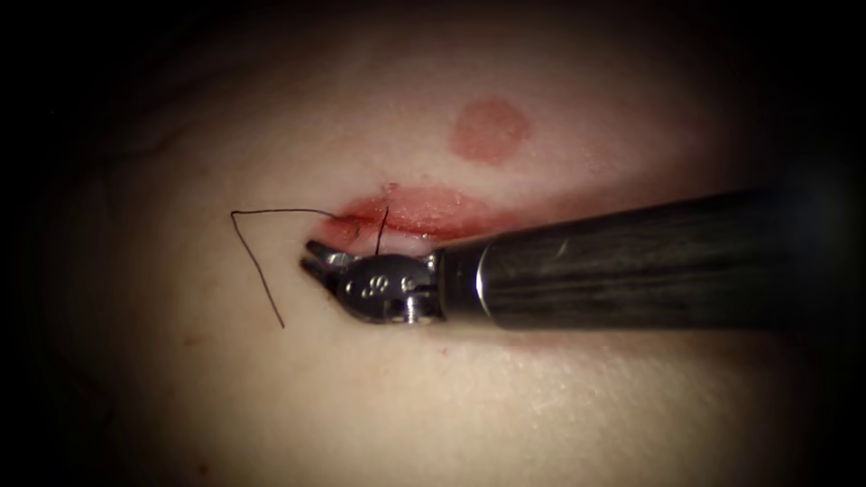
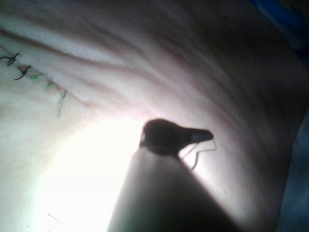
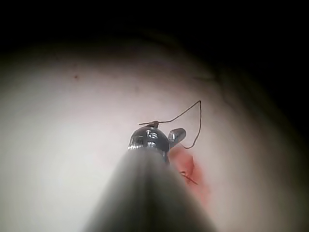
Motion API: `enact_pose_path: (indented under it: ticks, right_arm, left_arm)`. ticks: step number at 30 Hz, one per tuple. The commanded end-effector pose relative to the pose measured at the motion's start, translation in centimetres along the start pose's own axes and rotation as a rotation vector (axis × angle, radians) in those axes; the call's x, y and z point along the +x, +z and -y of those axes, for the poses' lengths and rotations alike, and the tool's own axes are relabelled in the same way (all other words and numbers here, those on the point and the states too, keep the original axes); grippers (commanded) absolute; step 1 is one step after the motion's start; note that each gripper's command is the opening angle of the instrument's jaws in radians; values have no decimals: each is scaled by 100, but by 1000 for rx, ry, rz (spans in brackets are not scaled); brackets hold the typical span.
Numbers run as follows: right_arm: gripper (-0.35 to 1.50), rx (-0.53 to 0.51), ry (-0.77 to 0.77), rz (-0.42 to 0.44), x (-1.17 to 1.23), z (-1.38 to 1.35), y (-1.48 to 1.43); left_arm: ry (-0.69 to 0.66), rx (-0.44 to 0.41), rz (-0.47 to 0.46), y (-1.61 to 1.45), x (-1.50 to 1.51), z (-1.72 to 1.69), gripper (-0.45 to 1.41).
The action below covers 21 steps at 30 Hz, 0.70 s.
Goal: Wound Closure
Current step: Use the right gripper to cut the long suture end.
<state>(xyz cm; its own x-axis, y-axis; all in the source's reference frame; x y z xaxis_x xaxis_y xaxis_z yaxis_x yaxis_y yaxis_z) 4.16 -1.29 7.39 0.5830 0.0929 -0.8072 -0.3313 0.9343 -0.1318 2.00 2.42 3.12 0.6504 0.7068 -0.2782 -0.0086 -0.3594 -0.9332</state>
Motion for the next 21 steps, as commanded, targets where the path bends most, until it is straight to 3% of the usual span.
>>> enact_pose_path:
  ticks: [1,4,6,11,13,14,15,17,21]
  right_arm:
    - [121,96,34,-29,8,45,-41]
    - [121,135,36,-33,13,56,-63]
    - [121,240,47,-31,19,73,-109]
    - [120,358,47,-11,18,85,-149]
    - [94,428,39,8,13,84,-180]
    - [94,428,39,8,13,84,-180]
    - [88,421,56,4,9,70,-198]
    - [94,382,66,-1,6,61,-203]
    - [128,294,110,6,-3,40,-206]
  left_arm:
    - [-1,1,3,-1,-12,15,-35]
    - [1,3,2,-1,-16,18,-35]
    - [20,-7,17,3,-26,32,-35]
    - [24,-14,23,9,-39,45,-35]
    - [29,-25,38,14,-53,54,-35]
    - [29,-25,38,14,-53,54,-35]
    - [38,-32,37,21,-68,63,-35]
    - [44,-23,32,23,-77,66,-35]
    - [100,36,41,32,-112,82,-35]
